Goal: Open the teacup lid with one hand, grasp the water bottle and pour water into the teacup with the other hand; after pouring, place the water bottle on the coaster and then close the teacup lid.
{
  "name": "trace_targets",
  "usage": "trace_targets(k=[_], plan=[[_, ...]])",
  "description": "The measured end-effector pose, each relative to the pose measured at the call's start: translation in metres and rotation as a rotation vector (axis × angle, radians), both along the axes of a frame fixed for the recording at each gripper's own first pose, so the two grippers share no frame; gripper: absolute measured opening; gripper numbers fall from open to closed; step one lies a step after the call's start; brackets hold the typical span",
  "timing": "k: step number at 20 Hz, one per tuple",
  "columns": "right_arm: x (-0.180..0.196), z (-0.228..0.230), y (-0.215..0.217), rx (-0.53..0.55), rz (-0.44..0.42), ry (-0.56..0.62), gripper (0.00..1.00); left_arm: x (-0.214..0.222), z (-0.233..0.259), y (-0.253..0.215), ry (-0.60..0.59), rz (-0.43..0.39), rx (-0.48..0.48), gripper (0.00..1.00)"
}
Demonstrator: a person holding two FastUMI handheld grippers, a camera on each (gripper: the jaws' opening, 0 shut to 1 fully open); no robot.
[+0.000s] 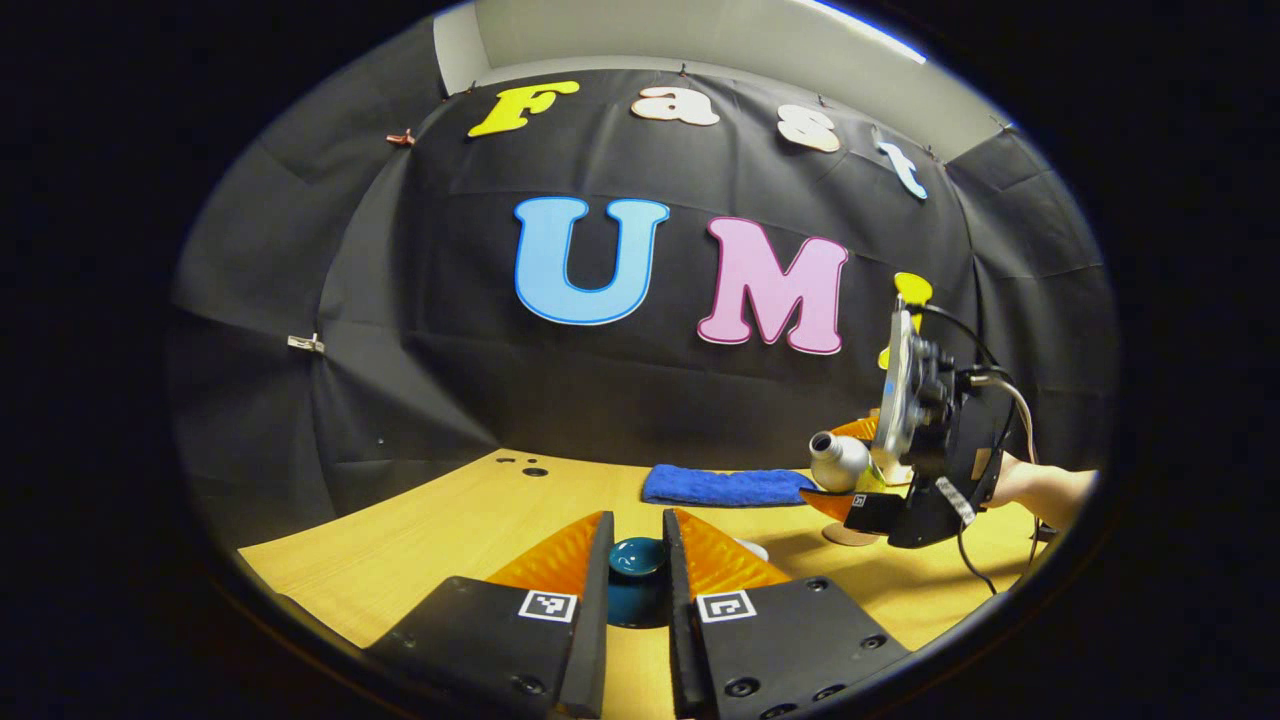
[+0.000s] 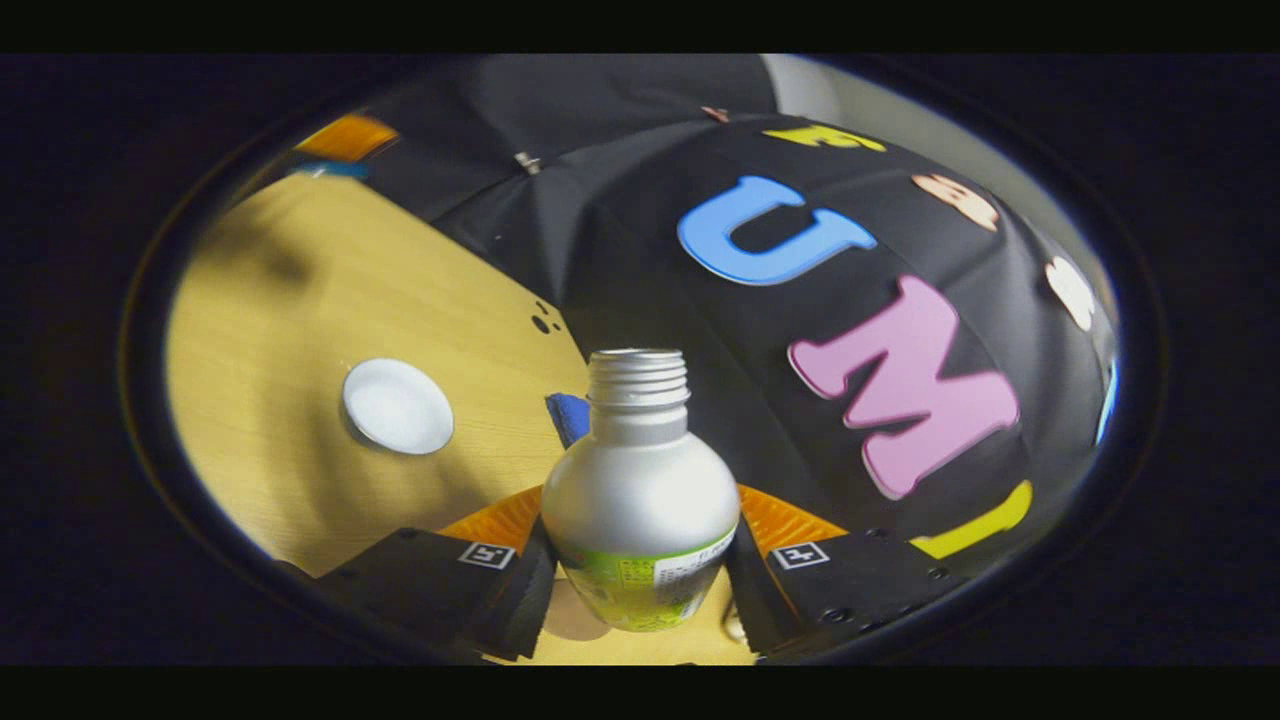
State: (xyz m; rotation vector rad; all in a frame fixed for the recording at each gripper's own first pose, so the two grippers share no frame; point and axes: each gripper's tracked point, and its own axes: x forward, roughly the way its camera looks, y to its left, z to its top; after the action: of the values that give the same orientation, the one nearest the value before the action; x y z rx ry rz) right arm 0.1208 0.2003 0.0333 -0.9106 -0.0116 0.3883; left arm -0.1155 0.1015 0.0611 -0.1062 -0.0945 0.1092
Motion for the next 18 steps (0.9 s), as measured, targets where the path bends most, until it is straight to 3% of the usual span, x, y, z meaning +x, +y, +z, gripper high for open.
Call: trace_targets(k=[7, 12, 15, 18], plan=[[-0.015, 0.053, -0.060, 0.436, -0.107, 0.069, 0.78, 0.016, 0.005, -0.043, -0.016, -0.111, -0.042, 0.29], [-0.018, 0.066, -0.068, 0.731, -0.074, 0.119, 0.77, 0.029, -0.006, -0.057, 0.003, -0.152, -0.080, 0.29], [0.001, 0.063, -0.068, 0.828, -0.036, 0.147, 0.77, 0.036, -0.012, -0.053, 0.018, -0.139, -0.072, 0.29], [0.033, 0.030, -0.083, 0.791, -0.070, 0.179, 0.77, 0.042, -0.017, -0.047, 0.026, -0.117, -0.073, 0.30]])
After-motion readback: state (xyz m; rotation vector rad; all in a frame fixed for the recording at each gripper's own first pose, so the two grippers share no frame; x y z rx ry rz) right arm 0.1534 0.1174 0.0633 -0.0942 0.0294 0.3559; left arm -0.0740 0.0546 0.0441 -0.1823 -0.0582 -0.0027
